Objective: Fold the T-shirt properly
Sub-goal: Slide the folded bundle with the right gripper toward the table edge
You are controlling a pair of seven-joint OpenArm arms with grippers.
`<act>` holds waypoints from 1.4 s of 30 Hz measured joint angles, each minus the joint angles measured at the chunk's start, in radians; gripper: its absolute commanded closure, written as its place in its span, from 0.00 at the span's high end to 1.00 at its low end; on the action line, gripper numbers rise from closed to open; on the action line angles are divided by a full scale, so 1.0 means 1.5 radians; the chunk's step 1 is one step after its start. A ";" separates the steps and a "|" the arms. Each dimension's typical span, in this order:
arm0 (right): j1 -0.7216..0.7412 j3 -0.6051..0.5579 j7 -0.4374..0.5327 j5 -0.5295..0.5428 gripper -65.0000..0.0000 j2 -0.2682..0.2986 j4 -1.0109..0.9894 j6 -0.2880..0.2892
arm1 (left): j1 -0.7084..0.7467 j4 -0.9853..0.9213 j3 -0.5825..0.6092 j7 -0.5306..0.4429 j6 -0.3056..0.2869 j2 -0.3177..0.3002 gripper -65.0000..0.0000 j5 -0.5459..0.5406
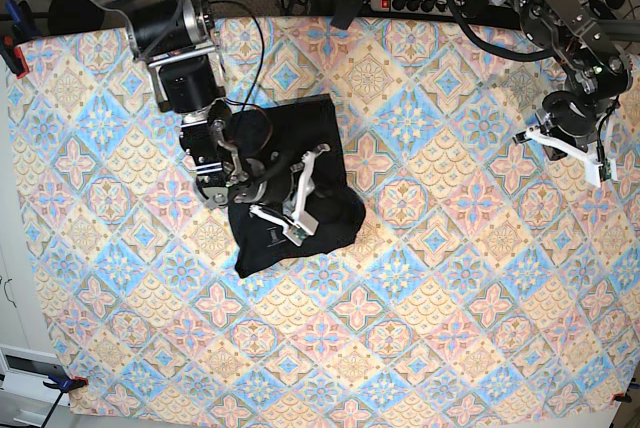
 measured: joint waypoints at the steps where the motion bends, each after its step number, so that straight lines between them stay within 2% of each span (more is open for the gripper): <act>1: 0.001 0.000 0.002 0.004 0.00 0.012 0.001 0.000 | -0.001 0.000 0.000 0.000 0.000 0.000 0.03 0.000; 5: 0.002 0.006 0.008 0.012 0.00 0.056 0.005 0.005 | -0.004 0.000 0.000 -0.001 0.000 0.000 0.03 0.000; 10: 0.001 0.092 -0.004 -0.006 0.00 0.097 0.017 0.000 | -0.005 0.000 0.001 0.000 -0.002 0.000 0.03 0.000; 14: 0.004 0.119 -0.011 -0.012 0.00 0.126 0.017 -0.007 | -0.005 0.000 0.001 0.000 -0.002 0.000 0.03 0.000; 23: -0.002 0.158 -0.037 -0.028 0.00 0.125 0.042 -0.011 | -0.003 0.000 0.002 0.000 -0.002 0.000 0.03 0.000; 28: -0.014 0.159 -0.125 -0.043 0.00 0.128 0.170 -0.021 | 0.000 0.000 0.002 0.000 -0.002 0.000 0.03 0.000; 30: -0.023 0.160 -0.136 -0.034 0.00 0.128 0.228 -0.022 | 0.001 0.000 0.003 0.000 -0.002 0.001 0.03 -0.001; 36: -0.129 0.164 -0.195 -0.040 0.00 0.126 0.382 -0.015 | 0.001 0.000 0.003 0.000 -0.002 0.006 0.03 0.000; 42: -0.196 0.267 -0.196 -0.034 0.00 0.130 0.464 -0.015 | 0.000 0.000 0.003 0.002 -0.002 0.007 0.03 0.000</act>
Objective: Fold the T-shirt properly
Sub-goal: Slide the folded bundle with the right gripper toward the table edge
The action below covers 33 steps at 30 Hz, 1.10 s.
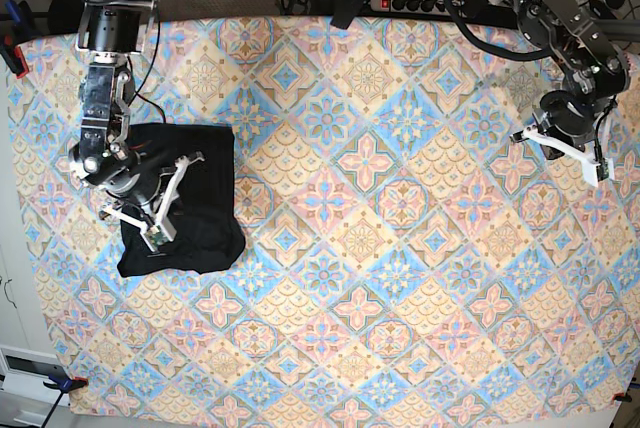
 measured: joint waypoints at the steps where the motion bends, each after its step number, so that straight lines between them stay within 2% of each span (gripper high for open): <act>1: -0.011 0.011 -0.001 -0.007 0.00 0.001 0.003 0.018 | 0.000 0.000 0.000 0.000 0.000 0.000 0.03 0.000; 6: -0.053 0.028 -0.007 -0.006 0.00 -0.004 -0.019 0.022 | 0.000 0.000 0.001 0.000 0.000 0.001 0.03 0.000; 12: -0.055 0.026 0.052 0.005 0.00 -0.004 -0.102 0.022 | 0.000 0.000 0.025 0.000 0.000 0.001 0.03 -0.002; 20: -0.044 -0.040 0.130 0.006 0.00 0.011 -0.185 0.011 | 0.000 0.000 0.026 0.000 0.000 0.002 0.03 0.004; 25: -0.044 -0.043 0.127 0.001 0.00 0.008 -0.166 0.009 | 0.000 0.000 0.027 0.000 0.000 0.002 0.03 0.000; 29: -0.059 -0.035 0.093 -0.010 0.00 -0.007 -0.091 0.020 | 0.000 0.000 0.027 0.000 -0.001 0.002 0.03 0.000; 33: -0.049 -0.013 0.094 -0.001 0.00 -0.009 -0.040 0.027 | 0.016 0.000 0.036 -0.003 0.000 0.000 0.03 -0.008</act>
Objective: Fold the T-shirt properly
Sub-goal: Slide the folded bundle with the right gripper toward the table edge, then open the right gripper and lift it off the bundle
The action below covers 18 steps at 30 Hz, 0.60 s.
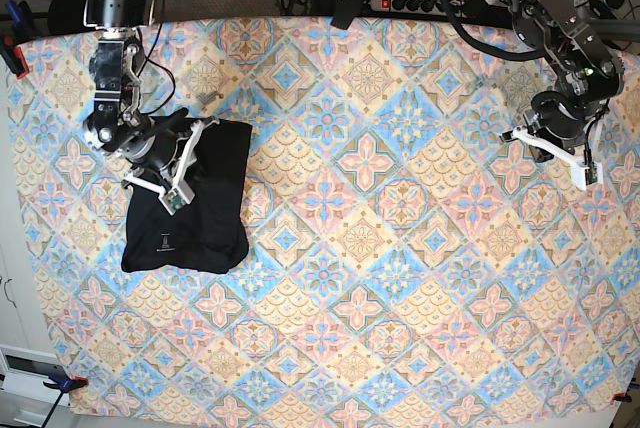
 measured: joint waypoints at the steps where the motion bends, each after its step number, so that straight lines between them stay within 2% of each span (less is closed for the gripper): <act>1: 0.003 0.013 -0.001 -0.001 0.00 0.001 0.000 0.000 | 0.008 0.000 0.001 0.003 0.000 -0.003 0.03 -0.017; 4: -0.005 0.048 -0.009 -0.005 0.00 0.005 0.001 -0.005 | 0.018 0.000 0.008 0.003 -0.001 -0.002 0.03 -0.042; 12: 0.003 0.101 -0.003 -0.003 0.00 0.006 -0.058 -0.005 | 0.027 0.000 0.006 0.001 -0.001 -0.003 0.03 -0.044; 18: 0.031 0.105 0.051 0.007 0.00 0.013 -0.173 0.000 | 0.029 0.000 0.006 0.000 0.000 -0.003 0.03 -0.045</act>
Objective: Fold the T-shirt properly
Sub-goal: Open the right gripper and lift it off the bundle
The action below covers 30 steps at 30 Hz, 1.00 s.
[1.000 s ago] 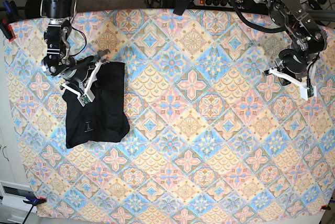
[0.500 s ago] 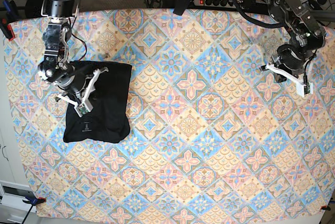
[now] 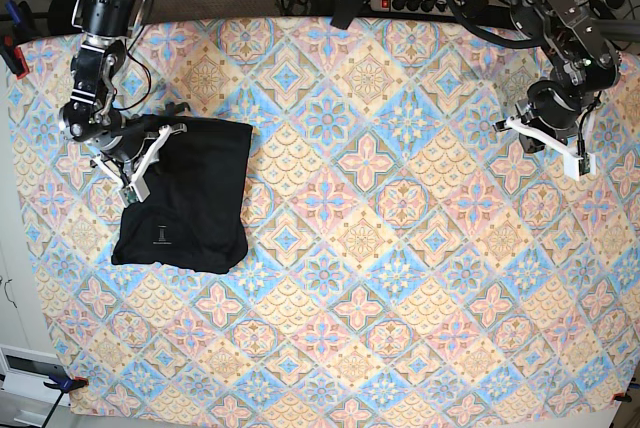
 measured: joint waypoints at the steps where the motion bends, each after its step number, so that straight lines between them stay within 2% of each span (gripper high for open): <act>1: 0.006 0.000 0.015 0.004 0.00 0.003 -0.014 0.001 | 0.002 0.000 0.000 0.000 0.000 0.000 0.03 0.000; 6: 0.009 -0.005 0.023 0.006 0.00 0.021 -0.009 0.007 | 0.008 0.000 0.000 0.000 0.000 0.000 0.03 -0.002; 9: -0.011 -0.007 -0.006 -0.017 0.00 0.039 0.070 -0.003 | 0.007 0.000 0.001 -0.001 0.000 0.000 0.03 -0.003; 12: -0.061 -0.001 -0.019 -0.004 0.00 0.063 0.189 -0.003 | 0.008 0.000 0.001 0.000 0.000 0.001 0.03 -0.003; 19: -0.176 -0.010 -0.058 -0.003 0.00 0.048 0.318 0.000 | 0.007 0.000 0.008 0.000 0.000 0.000 0.03 -0.002; 23: -0.216 -0.015 -0.064 -0.011 0.00 0.053 0.317 -0.003 | 0.005 0.000 0.025 0.000 -0.003 0.002 0.03 -0.008; 29: -0.197 -0.043 -0.043 0.004 0.00 0.023 0.221 0.001 | 0.003 0.000 0.024 0.000 0.000 0.000 0.03 0.000; 30: -0.187 -0.042 -0.062 -0.006 0.00 0.022 0.202 0.002 | 0.003 0.000 0.024 0.000 -0.001 -0.001 0.03 0.000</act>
